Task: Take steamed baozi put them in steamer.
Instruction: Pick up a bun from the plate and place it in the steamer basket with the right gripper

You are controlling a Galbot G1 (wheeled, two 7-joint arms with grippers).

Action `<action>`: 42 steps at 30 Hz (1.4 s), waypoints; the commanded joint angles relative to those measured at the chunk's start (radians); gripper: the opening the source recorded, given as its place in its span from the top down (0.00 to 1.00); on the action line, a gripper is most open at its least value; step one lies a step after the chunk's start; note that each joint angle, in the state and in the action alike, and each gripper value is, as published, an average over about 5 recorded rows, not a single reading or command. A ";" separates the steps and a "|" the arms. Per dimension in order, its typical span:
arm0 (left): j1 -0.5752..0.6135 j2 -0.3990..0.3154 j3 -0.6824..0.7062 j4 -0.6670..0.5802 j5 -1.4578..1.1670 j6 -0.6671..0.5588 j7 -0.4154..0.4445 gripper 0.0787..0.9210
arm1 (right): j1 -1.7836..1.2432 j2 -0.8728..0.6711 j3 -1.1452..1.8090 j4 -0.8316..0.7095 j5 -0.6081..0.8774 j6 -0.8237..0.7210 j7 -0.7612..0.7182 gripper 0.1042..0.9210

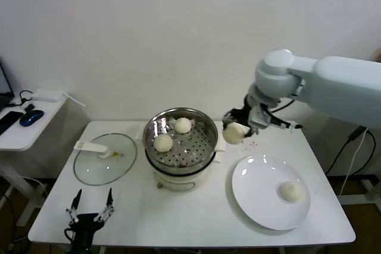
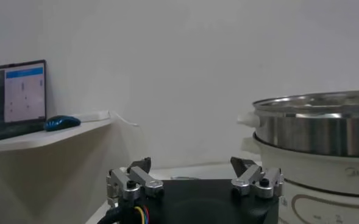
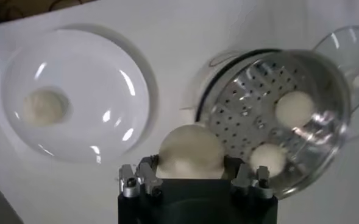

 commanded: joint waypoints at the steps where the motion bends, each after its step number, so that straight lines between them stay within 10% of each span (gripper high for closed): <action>1: 0.002 0.001 -0.002 -0.005 0.000 0.001 -0.001 0.12 | -0.047 0.257 0.094 -0.074 -0.116 0.091 -0.006 0.27; 42: -0.003 -0.002 -0.015 0.021 -0.010 -0.004 -0.005 0.12 | -0.401 0.418 0.124 -0.250 -0.345 0.144 -0.013 0.24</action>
